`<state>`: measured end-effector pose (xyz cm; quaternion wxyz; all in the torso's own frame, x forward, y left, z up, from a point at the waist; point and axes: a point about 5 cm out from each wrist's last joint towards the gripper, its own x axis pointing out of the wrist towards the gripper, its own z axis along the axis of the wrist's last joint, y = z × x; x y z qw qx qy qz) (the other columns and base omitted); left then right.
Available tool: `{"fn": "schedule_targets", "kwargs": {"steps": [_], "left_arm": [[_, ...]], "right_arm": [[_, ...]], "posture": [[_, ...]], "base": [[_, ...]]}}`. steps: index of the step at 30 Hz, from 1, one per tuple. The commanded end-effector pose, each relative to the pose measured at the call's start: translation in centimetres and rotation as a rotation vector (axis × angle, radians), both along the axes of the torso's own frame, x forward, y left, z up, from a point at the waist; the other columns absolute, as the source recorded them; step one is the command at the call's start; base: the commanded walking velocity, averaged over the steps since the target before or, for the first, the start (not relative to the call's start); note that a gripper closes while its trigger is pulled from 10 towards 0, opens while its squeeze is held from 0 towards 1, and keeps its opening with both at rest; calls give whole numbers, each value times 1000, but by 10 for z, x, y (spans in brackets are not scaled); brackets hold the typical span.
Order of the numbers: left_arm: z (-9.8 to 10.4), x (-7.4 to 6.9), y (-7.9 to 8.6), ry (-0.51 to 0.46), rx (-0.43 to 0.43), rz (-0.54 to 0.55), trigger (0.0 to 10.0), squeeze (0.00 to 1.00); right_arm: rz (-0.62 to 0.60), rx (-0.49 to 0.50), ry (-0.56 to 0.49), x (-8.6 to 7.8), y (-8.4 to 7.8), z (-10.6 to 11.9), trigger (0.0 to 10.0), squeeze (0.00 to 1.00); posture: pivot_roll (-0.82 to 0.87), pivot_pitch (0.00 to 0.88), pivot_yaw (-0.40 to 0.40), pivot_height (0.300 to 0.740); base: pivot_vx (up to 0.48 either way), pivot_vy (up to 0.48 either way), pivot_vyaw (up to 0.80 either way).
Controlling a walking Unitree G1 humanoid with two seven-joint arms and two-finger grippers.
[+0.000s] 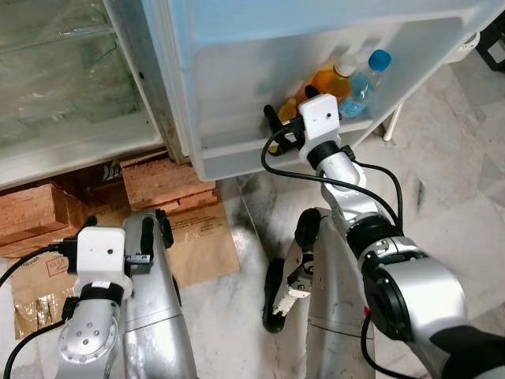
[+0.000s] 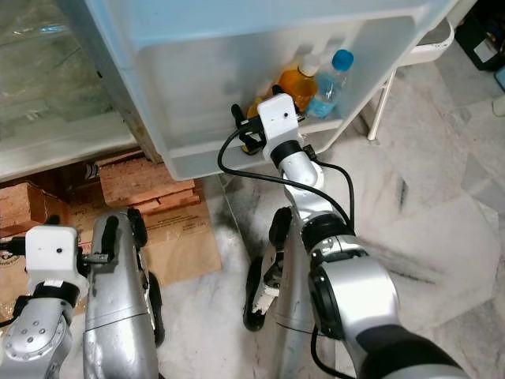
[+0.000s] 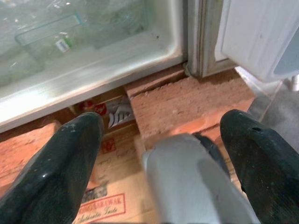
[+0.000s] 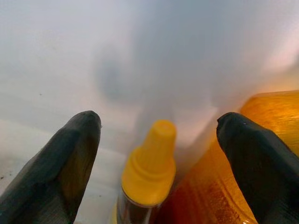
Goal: Restocking fridge
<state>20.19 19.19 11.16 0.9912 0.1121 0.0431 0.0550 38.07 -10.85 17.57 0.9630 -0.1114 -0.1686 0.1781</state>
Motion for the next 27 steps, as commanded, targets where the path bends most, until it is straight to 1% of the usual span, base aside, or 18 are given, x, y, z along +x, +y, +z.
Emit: {"fn": "schedule_targets", "kwargs": {"steps": [1,2,4,5,6,10,13,16,17,18,21,22,27], "left_arm": [[-9,-1,1,23,-2,10,10000,0],[-9,-1,1,23,-2,10,10000,0],[-12,3,0,17,-8,13,10000,0],[-12,3,0,17,-8,13,10000,0],[-13,5,-1,14,-12,15,10000,0],[-16,7,-2,12,-17,15,10000,0],[-18,11,-4,-3,-26,15,10000,0],[-20,13,-5,-9,-32,14,10000,0],[-20,15,-7,-14,-37,7,10000,0],[-21,16,-8,-14,-38,3,10000,0],[-22,17,-9,-15,-40,-3,10000,0],[-22,18,-10,-18,-41,-9,10000,0],[-22,23,-11,-26,-39,-19,10000,0]], "right_arm": [[-83,43,-48,-4,-31,3,10000,1000],[-83,43,-48,-4,-31,3,10000,1000],[-87,39,-57,-7,-38,1,10000,1000],[-87,39,-57,-7,-38,1,10000,1000],[-90,38,-66,-10,-43,0,10000,1000],[-94,51,-66,-15,-49,-2,10000,1000],[-62,54,-70,-24,-49,-6,10000,1000],[-30,46,-75,-31,-47,-8,10000,1000],[-14,43,-71,-37,-47,-12,10000,1000],[-11,40,-68,-39,-48,-14,10000,1000],[-9,34,-62,-43,-48,-17,10000,996],[-10,36,-53,-45,-49,-19,10000,976],[-14,43,-32,-47,-49,-23,10000,976]], "posture": [[180,218,-107,448],[180,218,-107,448],[169,196,-104,448],[169,196,-104,448],[160,174,-104,448],[149,155,-103,448],[134,122,-100,448],[127,106,-96,448],[119,89,-92,448],[116,85,-90,448],[110,77,-85,448],[107,75,-82,448],[103,78,-82,448]], "base": [[0,0,0],[0,0,0],[0,0,0],[0,0,0],[0,0,0],[0,0,0],[0,0,0],[0,0,0],[0,0,0],[0,0,0],[0,0,0],[0,0,0],[0,0,0]]}}
